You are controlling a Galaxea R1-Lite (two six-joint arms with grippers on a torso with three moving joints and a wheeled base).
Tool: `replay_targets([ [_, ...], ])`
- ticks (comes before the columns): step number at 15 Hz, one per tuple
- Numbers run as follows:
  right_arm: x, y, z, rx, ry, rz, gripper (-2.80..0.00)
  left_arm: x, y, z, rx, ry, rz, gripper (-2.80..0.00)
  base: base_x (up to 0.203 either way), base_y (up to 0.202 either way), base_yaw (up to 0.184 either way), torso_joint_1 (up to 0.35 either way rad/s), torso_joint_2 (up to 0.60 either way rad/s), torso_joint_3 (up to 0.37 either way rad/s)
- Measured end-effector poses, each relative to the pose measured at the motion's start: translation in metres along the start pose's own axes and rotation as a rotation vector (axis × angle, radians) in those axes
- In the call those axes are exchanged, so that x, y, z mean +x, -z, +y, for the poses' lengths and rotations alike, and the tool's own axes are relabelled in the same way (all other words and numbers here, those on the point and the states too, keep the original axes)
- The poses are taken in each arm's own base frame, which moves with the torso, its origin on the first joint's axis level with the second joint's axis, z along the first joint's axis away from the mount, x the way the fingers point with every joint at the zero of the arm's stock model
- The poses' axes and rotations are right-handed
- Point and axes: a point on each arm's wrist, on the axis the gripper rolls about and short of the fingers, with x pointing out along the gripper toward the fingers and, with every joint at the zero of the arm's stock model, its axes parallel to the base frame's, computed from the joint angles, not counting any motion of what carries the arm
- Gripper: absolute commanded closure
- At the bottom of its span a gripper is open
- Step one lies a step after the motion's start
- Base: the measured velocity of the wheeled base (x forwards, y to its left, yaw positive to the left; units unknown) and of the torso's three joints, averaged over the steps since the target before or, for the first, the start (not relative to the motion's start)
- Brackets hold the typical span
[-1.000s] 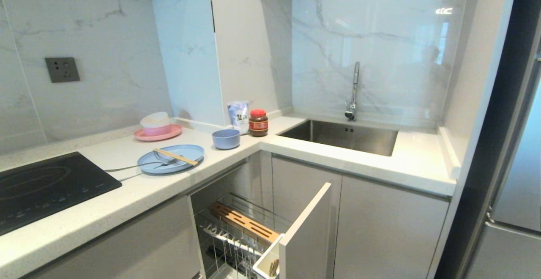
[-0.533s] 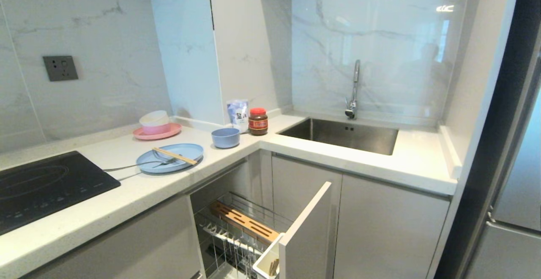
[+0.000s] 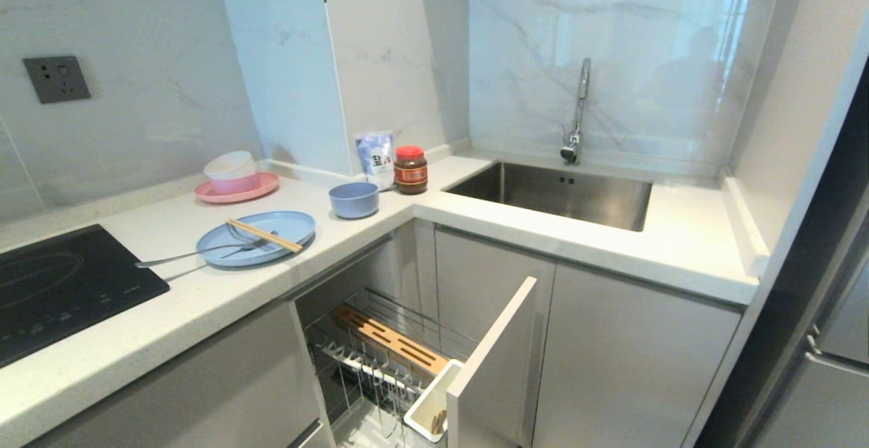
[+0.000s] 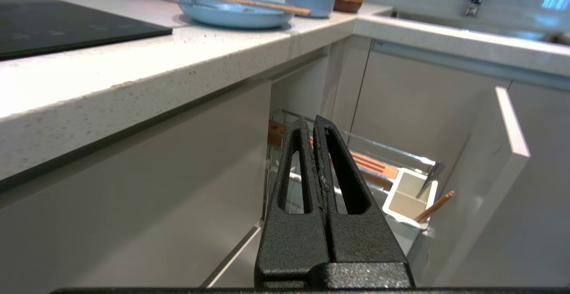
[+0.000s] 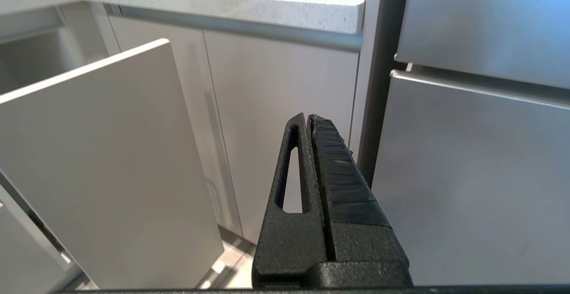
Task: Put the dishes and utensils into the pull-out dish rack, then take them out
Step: Pick up the bowl and place it in the cupboard
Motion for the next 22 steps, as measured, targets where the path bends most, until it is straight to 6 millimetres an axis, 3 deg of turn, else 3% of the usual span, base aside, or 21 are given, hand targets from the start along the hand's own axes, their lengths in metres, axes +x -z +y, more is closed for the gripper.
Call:
replay_targets([
  [22,0.0000,0.0000,0.0000,0.000,-0.001,0.000,0.00,0.0001,-0.0001,0.0001,0.004,0.006,0.000,0.00,0.000,0.000,0.000,0.004,0.00,-0.199],
])
